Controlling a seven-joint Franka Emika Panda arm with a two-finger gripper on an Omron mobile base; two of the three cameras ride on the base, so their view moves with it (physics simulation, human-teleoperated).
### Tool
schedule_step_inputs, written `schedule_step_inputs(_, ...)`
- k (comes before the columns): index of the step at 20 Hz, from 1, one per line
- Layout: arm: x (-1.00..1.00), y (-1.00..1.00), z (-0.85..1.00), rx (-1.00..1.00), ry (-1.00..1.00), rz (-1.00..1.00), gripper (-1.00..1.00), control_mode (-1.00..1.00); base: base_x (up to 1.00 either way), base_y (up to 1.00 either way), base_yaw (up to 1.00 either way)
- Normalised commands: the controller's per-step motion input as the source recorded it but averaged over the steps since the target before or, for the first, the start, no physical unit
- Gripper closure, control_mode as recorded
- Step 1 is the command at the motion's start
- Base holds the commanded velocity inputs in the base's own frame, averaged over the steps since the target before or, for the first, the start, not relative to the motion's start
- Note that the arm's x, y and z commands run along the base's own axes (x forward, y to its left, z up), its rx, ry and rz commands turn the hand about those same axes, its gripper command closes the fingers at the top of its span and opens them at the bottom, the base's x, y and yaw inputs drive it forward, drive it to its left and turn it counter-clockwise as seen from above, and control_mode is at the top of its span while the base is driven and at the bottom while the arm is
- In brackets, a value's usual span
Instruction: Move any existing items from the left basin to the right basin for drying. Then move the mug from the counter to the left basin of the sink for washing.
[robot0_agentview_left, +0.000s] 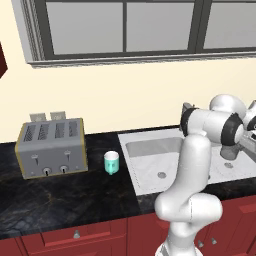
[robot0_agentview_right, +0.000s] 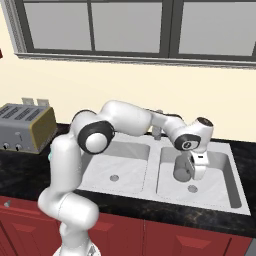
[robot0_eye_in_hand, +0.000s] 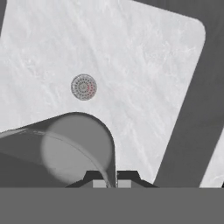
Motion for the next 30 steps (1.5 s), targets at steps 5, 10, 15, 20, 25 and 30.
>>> schedule_step_inputs(5, 0.15, -0.12, -0.37, 0.00, 0.00, 0.01, 1.00, -1.00, 0.00, 0.00, 0.00)
schedule_step_inputs(10, 0.18, -0.06, -0.37, -0.02, 0.00, 0.00, 1.00, -1.00, 0.00, 0.00, 0.00)
schedule_step_inputs(15, 0.19, -0.07, -0.37, -0.04, 0.00, 0.00, 1.00, -1.00, 0.00, 0.00, 0.00)
schedule_step_inputs(20, 0.12, -0.05, -0.36, -0.04, 0.00, 0.00, 1.00, -1.00, 0.00, 0.00, 0.00)
schedule_step_inputs(25, 0.01, -0.01, -0.22, -0.01, 0.00, 0.00, 1.00, -1.00, 0.00, 0.00, 0.00)
schedule_step_inputs(30, 0.00, 0.00, -0.14, 0.00, 0.00, 0.00, 1.00, -1.00, 0.00, 0.00, 0.00)
